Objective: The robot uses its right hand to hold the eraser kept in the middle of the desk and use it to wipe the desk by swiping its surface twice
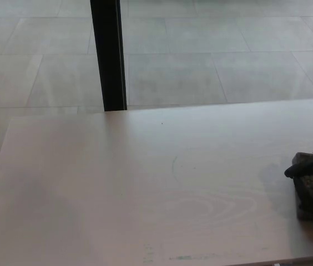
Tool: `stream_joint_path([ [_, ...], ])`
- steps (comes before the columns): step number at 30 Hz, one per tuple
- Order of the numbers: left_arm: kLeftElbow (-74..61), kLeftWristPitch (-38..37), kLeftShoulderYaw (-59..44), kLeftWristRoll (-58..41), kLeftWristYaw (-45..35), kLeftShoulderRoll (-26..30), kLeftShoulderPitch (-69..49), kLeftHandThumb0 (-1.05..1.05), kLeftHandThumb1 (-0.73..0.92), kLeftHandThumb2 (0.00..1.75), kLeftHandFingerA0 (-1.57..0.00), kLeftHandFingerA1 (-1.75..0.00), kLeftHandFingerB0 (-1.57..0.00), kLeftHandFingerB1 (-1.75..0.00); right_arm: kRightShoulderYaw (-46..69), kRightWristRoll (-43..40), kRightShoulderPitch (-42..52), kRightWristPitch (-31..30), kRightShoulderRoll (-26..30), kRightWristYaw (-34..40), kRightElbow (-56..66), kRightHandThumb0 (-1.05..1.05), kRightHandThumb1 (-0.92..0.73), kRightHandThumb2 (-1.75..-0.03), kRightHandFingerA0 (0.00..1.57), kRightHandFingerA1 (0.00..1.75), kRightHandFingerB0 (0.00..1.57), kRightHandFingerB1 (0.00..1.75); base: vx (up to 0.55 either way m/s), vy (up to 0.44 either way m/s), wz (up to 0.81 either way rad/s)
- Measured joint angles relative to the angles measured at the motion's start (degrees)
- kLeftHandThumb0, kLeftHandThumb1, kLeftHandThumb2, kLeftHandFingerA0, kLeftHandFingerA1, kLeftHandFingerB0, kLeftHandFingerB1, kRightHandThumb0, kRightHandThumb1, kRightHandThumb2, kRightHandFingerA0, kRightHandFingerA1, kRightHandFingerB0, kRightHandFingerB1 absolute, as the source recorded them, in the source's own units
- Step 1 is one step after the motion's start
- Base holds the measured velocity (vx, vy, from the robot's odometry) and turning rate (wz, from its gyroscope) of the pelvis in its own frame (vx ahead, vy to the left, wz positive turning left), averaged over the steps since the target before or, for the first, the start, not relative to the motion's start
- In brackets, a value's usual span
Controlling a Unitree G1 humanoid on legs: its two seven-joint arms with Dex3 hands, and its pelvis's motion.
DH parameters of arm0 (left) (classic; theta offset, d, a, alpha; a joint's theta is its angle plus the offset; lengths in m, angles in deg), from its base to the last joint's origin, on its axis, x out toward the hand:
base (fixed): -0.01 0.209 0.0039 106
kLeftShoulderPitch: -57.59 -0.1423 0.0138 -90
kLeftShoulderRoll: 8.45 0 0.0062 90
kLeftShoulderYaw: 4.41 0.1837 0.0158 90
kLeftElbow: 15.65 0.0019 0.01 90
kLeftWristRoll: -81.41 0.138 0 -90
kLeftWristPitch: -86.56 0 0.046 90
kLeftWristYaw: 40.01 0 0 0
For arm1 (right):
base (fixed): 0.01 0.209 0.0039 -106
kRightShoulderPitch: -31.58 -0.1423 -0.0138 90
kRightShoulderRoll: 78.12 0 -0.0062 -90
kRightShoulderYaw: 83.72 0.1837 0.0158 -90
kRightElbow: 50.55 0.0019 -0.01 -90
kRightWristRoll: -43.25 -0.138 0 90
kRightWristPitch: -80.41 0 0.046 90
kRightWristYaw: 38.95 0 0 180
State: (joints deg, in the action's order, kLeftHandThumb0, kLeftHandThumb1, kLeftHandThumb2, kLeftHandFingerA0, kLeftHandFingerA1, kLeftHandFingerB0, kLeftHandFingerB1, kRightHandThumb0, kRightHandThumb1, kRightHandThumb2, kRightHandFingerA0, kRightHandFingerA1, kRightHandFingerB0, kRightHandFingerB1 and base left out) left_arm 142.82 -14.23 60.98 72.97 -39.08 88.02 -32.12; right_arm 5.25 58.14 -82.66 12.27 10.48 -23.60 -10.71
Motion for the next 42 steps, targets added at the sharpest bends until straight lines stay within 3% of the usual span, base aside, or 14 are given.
stream_joint_path([
  [9,0.1,0.0,-0.4,-0.2,0.0,0.0,0.0,-0.52,0.55,0.96,-0.78,-0.79,-0.63,-0.68,2.8,-2.3,0.3,0.6,-0.1,-0.4,-1.1,-0.37,-0.78,-0.7,0.87,1.75,0.7,1.58,0.0,0.0,0.0],
  [12,0.0,0.0,-0.3,-0.2,0.0,0.0,-0.1,-0.52,0.55,0.98,-0.77,-0.79,-0.61,-0.68,3.5,-3.6,0.1,0.9,-0.2,-1.6,-1.1,-0.41,-0.79,-0.67,0.88,1.72,0.71,1.13,0.0,0.0,0.0],
  [13,-0.2,0.0,-0.2,-0.2,0.0,0.0,-0.2,-0.52,0.55,0.98,-0.76,-0.78,-0.61,-0.68,3.6,-4.1,0.0,1.0,-0.2,-2.3,-0.9,-0.53,-0.76,-0.62,1.0,1.3,0.63,0.56,0.0,0.0,0.0],
  [17,-0.2,0.0,0.0,-0.2,0.0,0.0,-0.3,-0.54,0.55,0.97,-0.79,-0.8,-0.64,-0.69,3.8,-5.1,-0.2,-0.1,0.0,-5.0,1.9,-0.6,-0.71,-0.62,0.78,0.71,0.36,0.32,0.0,0.0,0.0],
  [25,-0.2,0.0,0.0,-0.2,0.0,0.0,-0.3,-0.56,0.56,0.97,-0.8,-0.81,-0.66,-0.7,3.7,-7.2,-0.2,-5.7,0.3,-11.0,9.9,-0.65,-0.68,-0.61,0.66,0.63,0.34,0.33,0.0,0.0,0.0],
  [28,-0.2,0.0,0.0,-0.2,0.0,0.0,-0.3,-0.55,0.57,0.98,-0.82,-0.8,-0.68,-0.7,3.8,-7.7,-0.2,-7.4,0.3,-12.4,12.2,-0.69,-0.56,-0.92,0.66,0.69,0.31,0.48,0.0,0.0,0.0],
  [29,-0.3,0.0,0.0,-0.2,0.0,0.0,-0.4,-0.52,0.56,0.99,-0.77,-0.79,-0.62,-0.69,3.8,-8.2,-0.2,-8.5,0.4,-13.4,13.9,-0.66,-0.67,-0.6,0.68,0.63,0.41,0.34,0.0,0.0,0.0],
  [33,-0.4,0.0,0.0,-0.2,0.0,0.0,-0.5,-0.54,0.57,0.99,-0.79,-0.8,-0.63,-0.69,4.3,-9.3,-0.2,-11.6,1.3,-15.8,18.3,-0.64,-0.7,-0.61,0.76,0.67,0.44,0.38,0.0,0.0,0.0],
  [34,-0.4,0.0,0.0,-0.2,0.0,0.0,-0.6,-0.55,0.72,0.61,-0.78,-0.7,-0.68,-0.57,4.5,-9.7,-0.2,-12.5,1.7,-16.6,19.5,-0.63,-0.55,-0.93,0.73,0.75,0.39,0.53,0.0,0.0,0.0],
  [35,-0.4,0.0,0.0,-0.2,0.0,0.0,-0.6,-0.53,0.56,0.99,-0.76,-0.8,-0.61,-0.69,5.0,-10.1,-0.2,-13.2,2.2,-17.2,20.6,-0.64,-0.55,-0.93,0.75,0.76,0.44,0.54,0.0,0.0,0.0],
  [37,-0.3,0.0,0.0,-0.2,0.0,0.0,-0.7,-0.55,0.56,0.97,-0.77,-0.8,-0.63,-0.69,6.2,-11.0,-0.2,-14.8,3.4,-18.5,22.9,-0.63,-0.71,-0.61,0.79,0.73,0.5,0.43,0.0,0.0,0.0],
  [39,-0.3,0.0,-0.2,-0.2,-0.1,0.0,-0.8,-0.52,0.56,0.99,-0.77,-0.79,-0.63,-0.69,7.5,-11.8,-0.2,-15.9,4.7,-19.6,24.5,-0.64,-0.59,-0.95,0.77,0.77,0.44,0.55,0.0,0.0,0.0],
  [40,-0.3,0.0,-0.2,-0.2,-0.1,0.0,-0.9,-0.54,0.72,0.6,-0.76,-0.69,-0.69,-0.58,8.7,-12.5,-0.1,-16.9,5.9,-20.4,25.8,-0.61,-0.71,-0.61,0.81,0.77,0.54,0.44,0.0,0.0,0.0],
  [42,-0.3,0.0,-0.2,-0.2,-0.1,0.0,-1.1,-0.55,0.57,0.98,-0.79,-0.8,-0.64,-0.7,11.2,-13.8,0.0,-18.7,8.1,-21.8,27.9,-0.6,-0.71,-0.62,0.84,0.75,0.55,0.45,0.0,0.0,0.0],
])
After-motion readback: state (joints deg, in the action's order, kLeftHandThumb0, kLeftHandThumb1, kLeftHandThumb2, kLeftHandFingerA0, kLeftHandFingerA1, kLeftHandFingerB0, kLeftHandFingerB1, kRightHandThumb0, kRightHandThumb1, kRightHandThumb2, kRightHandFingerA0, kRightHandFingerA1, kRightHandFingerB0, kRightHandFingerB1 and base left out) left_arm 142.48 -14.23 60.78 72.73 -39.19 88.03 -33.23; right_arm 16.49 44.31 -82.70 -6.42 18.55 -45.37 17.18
